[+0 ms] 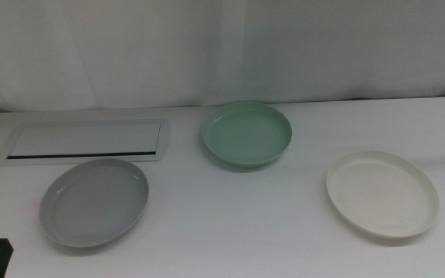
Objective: Stack the three bowls on top of each other.
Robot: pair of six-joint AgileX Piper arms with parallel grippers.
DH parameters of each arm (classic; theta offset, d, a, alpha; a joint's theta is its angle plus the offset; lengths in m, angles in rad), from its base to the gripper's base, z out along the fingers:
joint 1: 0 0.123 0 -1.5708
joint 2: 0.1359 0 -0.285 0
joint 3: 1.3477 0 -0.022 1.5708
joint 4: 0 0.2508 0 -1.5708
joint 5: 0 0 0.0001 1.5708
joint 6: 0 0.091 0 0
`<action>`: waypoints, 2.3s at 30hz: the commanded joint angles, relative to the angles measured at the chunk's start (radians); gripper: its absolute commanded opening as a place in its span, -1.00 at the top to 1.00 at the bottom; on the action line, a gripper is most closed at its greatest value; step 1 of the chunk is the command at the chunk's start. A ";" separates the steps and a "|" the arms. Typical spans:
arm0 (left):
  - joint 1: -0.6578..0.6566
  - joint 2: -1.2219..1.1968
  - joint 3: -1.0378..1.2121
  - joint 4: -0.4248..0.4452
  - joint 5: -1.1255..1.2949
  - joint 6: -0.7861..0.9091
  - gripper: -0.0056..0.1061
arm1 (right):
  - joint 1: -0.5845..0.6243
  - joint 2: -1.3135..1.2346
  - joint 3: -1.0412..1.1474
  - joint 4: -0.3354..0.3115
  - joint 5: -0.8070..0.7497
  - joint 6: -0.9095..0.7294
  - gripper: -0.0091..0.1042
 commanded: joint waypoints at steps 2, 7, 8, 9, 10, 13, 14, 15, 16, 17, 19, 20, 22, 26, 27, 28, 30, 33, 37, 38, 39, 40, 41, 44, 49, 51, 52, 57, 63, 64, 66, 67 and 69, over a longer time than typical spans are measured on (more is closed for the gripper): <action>0.003 -0.002 0.037 -0.005 -0.014 -0.005 0.93 | -0.004 -0.005 0.036 0.001 0.007 -0.004 0.88; 0.003 -0.002 0.037 -0.005 -0.026 -0.002 0.83 | -0.004 -0.005 0.036 0.001 -0.007 -0.004 0.83; 0.003 -0.002 0.037 -0.005 -0.034 -0.002 0.77 | -0.004 -0.005 0.036 0.001 -0.012 -0.004 0.79; 0.003 -0.002 0.037 -0.005 -0.051 -0.002 0.69 | -0.004 -0.005 0.036 0.001 -0.020 -0.004 0.71; 0.003 -0.002 0.037 -0.005 -0.051 -0.002 0.57 | -0.004 -0.005 0.036 0.004 -0.020 -0.004 0.59; 0.003 -0.002 0.037 -0.006 -0.063 -0.008 0.06 | -0.004 -0.005 0.036 0.070 -0.046 -0.004 -0.04; 0.003 -0.002 0.037 -0.006 -0.065 -0.017 -0.63 | -0.004 -0.005 0.036 0.143 -0.067 -0.006 -0.87; 0.003 -0.002 0.037 -0.010 -0.067 -0.035 -0.77 | -0.004 -0.005 0.036 0.143 -0.067 -0.008 -0.98; 0.003 -0.002 0.037 -0.009 -0.067 -0.056 -0.76 | -0.004 -0.005 0.036 0.143 -0.067 -0.008 -0.98; 0.003 -0.002 0.037 -0.009 -0.067 -0.072 -0.76 | -0.004 -0.005 0.036 0.143 -0.067 -0.008 -0.98; 0.003 -0.002 0.037 -0.009 -0.067 -0.088 -0.76 | -0.004 -0.005 0.036 0.143 -0.067 -0.008 -0.98; 0.003 -0.002 0.037 -0.009 -0.067 -0.095 -0.76 | -0.004 -0.005 0.036 0.143 -0.067 -0.008 -0.98; 0.003 -0.002 0.037 -0.009 -0.072 -0.095 -0.76 | -0.004 -0.005 0.036 0.143 -0.067 -0.008 -0.98; 0.003 -0.002 0.029 -0.007 -0.127 -0.101 -0.76 | -0.004 -0.005 0.036 0.143 -0.069 -0.008 -0.98; 0.003 -0.002 0.019 -0.007 -0.122 -0.101 -0.76 | -0.004 -0.005 0.036 0.143 -0.069 -0.008 -0.98; 0.003 -0.002 0.004 -0.007 -0.107 -0.101 -0.76 | -0.004 -0.005 0.036 0.143 -0.071 -0.008 -0.98; 0.003 -0.002 -0.031 -0.006 -0.076 -0.104 -0.76 | -0.004 -0.005 0.036 0.143 -0.071 -0.006 -0.98; 0.003 0.009 -0.122 -0.006 0.028 -0.099 -0.76 | -0.004 -0.005 0.036 0.143 -0.075 -0.006 -0.98; 0.003 0.071 -0.313 -0.006 0.249 -0.078 -0.76 | -0.004 -0.005 0.036 0.143 -0.080 -0.006 -0.98; 0.003 0.097 -0.361 -0.006 0.299 -0.078 -0.76 | -0.004 -0.005 0.036 0.143 -0.080 -0.006 -0.98; 0.003 0.147 -0.440 -0.006 0.361 -0.075 -0.75 | -0.004 -0.005 0.036 0.143 -0.080 -0.006 -0.98; 0.003 0.176 -0.475 -0.006 0.373 -0.062 -0.74 | -0.004 -0.005 0.036 0.143 -0.080 -0.006 -0.98; 0.003 0.199 -0.499 -0.006 0.373 -0.049 -0.73 | -0.004 -0.005 0.036 0.143 -0.080 -0.006 -0.98; 0.003 0.288 -0.573 -0.017 0.374 -0.044 -0.68 | -0.004 -0.005 0.036 0.143 -0.080 -0.006 -0.98; 0.003 0.460 -0.705 -0.066 0.517 -0.007 -0.58 | -0.004 -0.005 0.036 0.143 -0.080 -0.006 -0.98; 0.003 0.531 -0.760 -0.089 0.597 0.055 -0.58 | -0.004 -0.005 0.036 0.143 -0.080 -0.006 -0.98; 0.003 0.572 -0.789 -0.101 0.630 0.089 -0.58 | -0.004 -0.005 0.036 0.143 -0.080 -0.006 -0.98; 0.003 0.796 -0.921 -0.188 0.763 0.185 -0.58 | -0.004 -0.005 0.036 0.143 -0.092 -0.006 -0.98; 0.003 1.003 -0.961 -0.197 0.803 0.227 -0.58 | -0.004 -0.005 0.036 0.143 -0.098 -0.006 -0.98; 0.003 1.037 -0.961 -0.197 0.803 0.227 -0.58 | -0.004 -0.005 0.036 0.143 -0.098 -0.006 -0.98; 0.003 1.097 -0.961 -0.190 0.803 0.227 -0.58 | -0.004 -0.005 0.036 0.147 -0.098 -0.006 -0.98; 0.003 1.129 -0.961 -0.190 0.801 0.227 -0.58 | -0.004 -0.005 0.036 0.154 -0.098 -0.006 -0.98; 0.003 1.184 -0.961 -0.190 0.801 0.227 -0.58 | -0.004 -0.005 0.036 0.168 -0.098 -0.006 -0.98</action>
